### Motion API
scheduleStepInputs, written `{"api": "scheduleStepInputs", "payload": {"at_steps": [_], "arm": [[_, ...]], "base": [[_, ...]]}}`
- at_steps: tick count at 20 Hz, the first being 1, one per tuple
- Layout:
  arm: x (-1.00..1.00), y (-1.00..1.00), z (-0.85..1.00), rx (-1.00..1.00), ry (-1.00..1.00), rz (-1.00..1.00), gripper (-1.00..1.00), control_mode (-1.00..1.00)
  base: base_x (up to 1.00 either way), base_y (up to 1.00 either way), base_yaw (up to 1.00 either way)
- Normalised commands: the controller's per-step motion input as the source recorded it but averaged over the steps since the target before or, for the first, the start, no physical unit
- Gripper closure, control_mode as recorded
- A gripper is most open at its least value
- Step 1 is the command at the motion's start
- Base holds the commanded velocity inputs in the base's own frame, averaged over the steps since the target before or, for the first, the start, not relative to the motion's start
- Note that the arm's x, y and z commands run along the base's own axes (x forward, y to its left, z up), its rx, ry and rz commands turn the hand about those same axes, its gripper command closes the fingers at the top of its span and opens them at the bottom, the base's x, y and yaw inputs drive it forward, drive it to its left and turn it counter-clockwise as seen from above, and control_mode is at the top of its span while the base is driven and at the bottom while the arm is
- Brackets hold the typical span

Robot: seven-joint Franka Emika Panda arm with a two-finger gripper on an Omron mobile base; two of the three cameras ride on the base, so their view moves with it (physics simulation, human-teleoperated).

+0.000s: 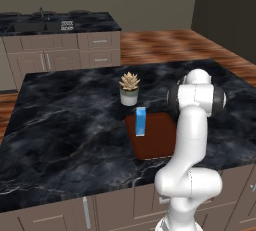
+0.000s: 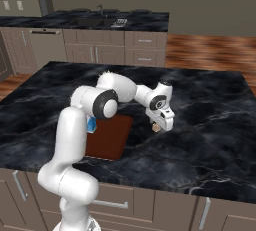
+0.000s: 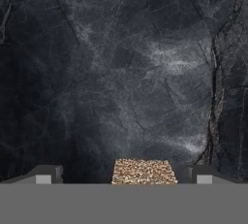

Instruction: Take out the milk from the fridge and place it on the tray on the counter. Then take the sugar cube near the tray and place it in the tray.

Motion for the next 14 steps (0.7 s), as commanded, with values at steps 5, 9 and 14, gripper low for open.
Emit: {"api": "scheduleStepInputs", "payload": {"at_steps": [5,9,14], "arm": [[-0.01,0.00,-0.19,0.00,0.00,-0.04,-1.00,-1.00],[0.00,0.00,-0.16,0.00,0.00,-0.05,1.00,-1.00],[0.00,0.00,-0.10,0.00,0.00,-0.05,1.00,-1.00]], "base": [[0.00,0.00,0.00],[0.00,0.00,0.00],[0.00,0.00,0.00]]}}
